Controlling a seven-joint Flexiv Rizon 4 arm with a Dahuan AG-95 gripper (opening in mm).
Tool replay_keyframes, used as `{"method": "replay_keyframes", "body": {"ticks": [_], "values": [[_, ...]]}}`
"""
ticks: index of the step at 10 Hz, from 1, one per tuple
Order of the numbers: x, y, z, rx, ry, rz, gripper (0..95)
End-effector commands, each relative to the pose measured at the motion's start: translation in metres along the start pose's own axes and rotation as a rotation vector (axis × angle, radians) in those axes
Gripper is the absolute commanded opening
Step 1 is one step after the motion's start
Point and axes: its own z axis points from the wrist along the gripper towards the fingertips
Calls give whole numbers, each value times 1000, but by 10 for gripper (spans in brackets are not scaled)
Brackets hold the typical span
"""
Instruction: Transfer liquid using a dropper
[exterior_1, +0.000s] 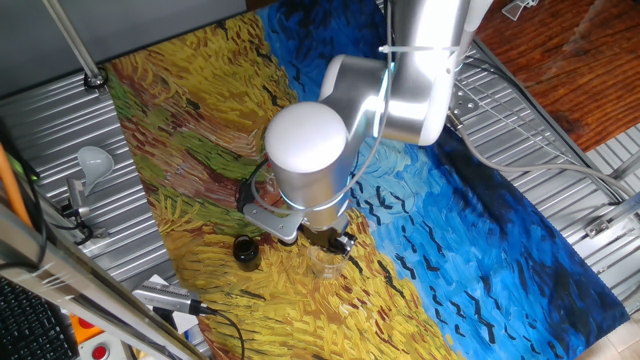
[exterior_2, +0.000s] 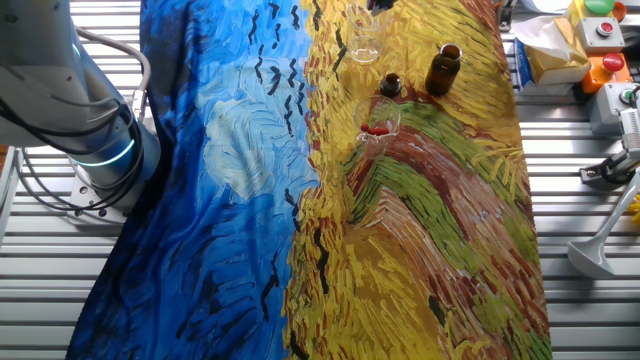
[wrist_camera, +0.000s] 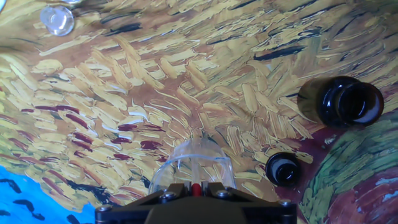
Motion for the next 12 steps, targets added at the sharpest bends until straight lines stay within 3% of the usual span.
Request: {"method": "replay_keyframes", "body": {"ticks": [1, 6, 9, 12], "values": [[0, 0, 0, 1, -1, -4, 190], [3, -2, -1, 2, -2, -20, 190], [13, -3, -7, -3, 0, -29, 190], [27, 6, -2, 1, -9, -18, 190]]}}
